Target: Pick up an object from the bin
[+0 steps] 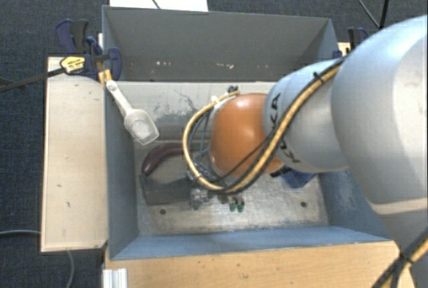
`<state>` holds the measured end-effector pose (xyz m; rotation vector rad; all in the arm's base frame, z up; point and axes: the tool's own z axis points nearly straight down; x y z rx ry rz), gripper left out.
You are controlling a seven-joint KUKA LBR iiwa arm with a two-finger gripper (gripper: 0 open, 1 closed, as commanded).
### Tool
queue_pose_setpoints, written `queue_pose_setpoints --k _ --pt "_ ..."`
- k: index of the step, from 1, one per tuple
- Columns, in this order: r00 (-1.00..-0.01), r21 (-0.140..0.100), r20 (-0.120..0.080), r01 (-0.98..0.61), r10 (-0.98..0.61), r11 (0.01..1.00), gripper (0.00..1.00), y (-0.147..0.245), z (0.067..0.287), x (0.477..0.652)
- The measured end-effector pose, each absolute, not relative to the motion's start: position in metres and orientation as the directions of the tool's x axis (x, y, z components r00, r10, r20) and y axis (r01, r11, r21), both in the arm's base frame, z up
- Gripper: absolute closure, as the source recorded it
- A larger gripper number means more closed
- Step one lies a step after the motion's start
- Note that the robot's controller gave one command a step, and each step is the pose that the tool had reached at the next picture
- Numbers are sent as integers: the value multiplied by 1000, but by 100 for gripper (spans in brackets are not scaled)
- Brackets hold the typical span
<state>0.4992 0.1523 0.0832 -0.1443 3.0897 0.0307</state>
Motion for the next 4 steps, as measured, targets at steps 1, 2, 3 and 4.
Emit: queue_pose_setpoints --k 1,2,3,4 --pt "-995 18 -49 -93 -92 996 100 152 83 499" --pt "-1000 -1 5 -3 -3 1000 100 137 173 490" --pt "-1000 -1 5 -2 -2 1000 100 137 173 490" --pt "-1000 -3 10 -22 -22 1000 100 136 206 487"
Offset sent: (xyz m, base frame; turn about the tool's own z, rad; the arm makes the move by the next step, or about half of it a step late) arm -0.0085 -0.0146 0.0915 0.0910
